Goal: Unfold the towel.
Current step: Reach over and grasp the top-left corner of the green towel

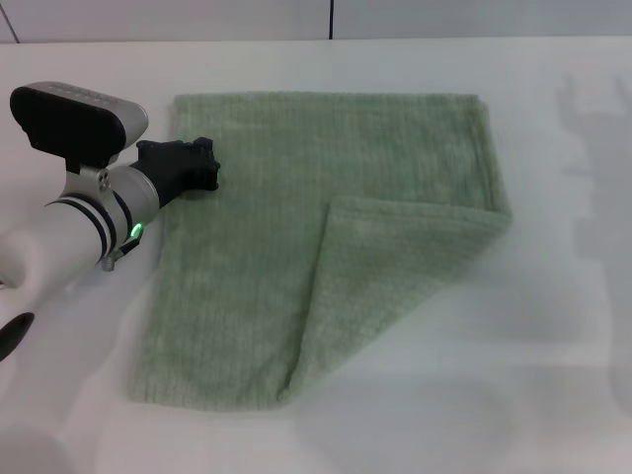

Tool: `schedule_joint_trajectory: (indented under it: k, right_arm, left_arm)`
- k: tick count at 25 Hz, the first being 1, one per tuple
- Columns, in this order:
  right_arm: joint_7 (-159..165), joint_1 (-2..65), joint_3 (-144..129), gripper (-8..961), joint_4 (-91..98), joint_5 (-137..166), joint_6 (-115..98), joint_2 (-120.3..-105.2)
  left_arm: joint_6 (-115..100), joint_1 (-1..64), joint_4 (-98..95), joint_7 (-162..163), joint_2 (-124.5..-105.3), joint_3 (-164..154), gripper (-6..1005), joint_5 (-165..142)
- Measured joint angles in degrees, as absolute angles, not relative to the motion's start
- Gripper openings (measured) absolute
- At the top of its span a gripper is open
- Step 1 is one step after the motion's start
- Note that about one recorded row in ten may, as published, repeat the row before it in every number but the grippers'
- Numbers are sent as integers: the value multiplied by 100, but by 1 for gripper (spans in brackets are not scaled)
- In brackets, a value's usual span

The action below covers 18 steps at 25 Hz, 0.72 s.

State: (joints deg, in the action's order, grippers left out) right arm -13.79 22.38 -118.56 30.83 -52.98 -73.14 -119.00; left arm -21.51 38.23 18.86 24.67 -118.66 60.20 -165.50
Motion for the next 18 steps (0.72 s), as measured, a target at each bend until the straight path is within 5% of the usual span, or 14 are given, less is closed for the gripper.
schedule_joint_trajectory:
  k: [8,18]
  right_arm:
    - [-1380,2221,-11826,650,3474,-5303,-6651,-11895]
    - [-1428,2003,-10624,650,6159,-4253,-1733,-11791]
  left_arm:
    - [-2126,3796,1910,2445,-11865,6011,-2,-16550]
    - [-2127,3780,1930,2439,-11865,6011,-2,-16550]
